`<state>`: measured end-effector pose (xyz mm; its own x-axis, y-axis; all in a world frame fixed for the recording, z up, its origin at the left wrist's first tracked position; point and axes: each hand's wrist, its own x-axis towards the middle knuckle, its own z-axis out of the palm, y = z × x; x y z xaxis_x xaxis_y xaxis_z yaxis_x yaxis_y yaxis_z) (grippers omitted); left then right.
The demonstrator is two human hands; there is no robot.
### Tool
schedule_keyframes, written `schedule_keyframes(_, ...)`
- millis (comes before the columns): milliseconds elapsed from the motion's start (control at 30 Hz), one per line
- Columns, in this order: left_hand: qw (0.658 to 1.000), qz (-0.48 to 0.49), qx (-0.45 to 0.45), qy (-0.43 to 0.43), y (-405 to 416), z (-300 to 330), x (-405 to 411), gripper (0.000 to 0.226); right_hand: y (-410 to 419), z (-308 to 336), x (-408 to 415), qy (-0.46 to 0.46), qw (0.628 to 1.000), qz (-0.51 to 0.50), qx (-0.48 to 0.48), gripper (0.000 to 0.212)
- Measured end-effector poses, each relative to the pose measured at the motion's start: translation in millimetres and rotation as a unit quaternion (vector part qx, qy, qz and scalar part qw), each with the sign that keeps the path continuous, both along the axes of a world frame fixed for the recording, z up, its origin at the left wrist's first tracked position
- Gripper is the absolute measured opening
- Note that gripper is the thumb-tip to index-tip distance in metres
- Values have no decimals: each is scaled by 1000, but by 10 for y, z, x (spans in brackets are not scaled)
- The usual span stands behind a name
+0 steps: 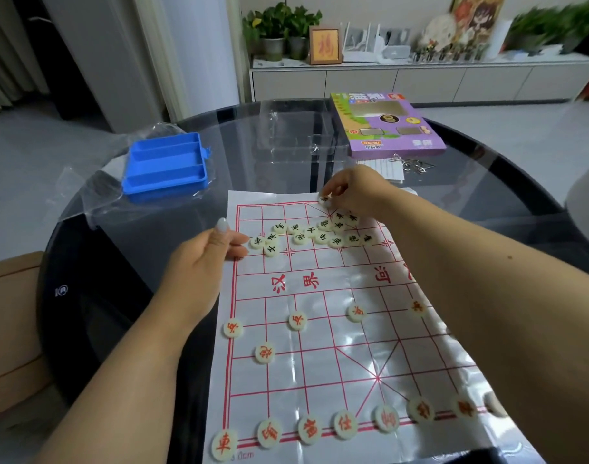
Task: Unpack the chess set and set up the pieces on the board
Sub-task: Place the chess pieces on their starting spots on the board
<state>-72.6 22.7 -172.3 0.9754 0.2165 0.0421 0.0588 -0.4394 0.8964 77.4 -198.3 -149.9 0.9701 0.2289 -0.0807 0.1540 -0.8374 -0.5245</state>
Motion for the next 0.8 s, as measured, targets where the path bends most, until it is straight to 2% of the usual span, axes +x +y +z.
schedule_keyframes(200,1000,-1,1,-5,4,-8,6,51,-48,33,-36,-23,1000,3,22,31)
schedule_keyframes(400,1000,-1,-1,-7,4,-13,3,54,-329,190,-166,-39,992,-14,119,26)
schedule_keyframes(567,1000,-1,1,-8,-3,-15,2,53,-404,219,-311,-28,996,-3,87,17)
schedule_keyframes(800,1000,1,3,-12,-10,-19,7,54,-231,219,-511,-26,996,83,13,9)
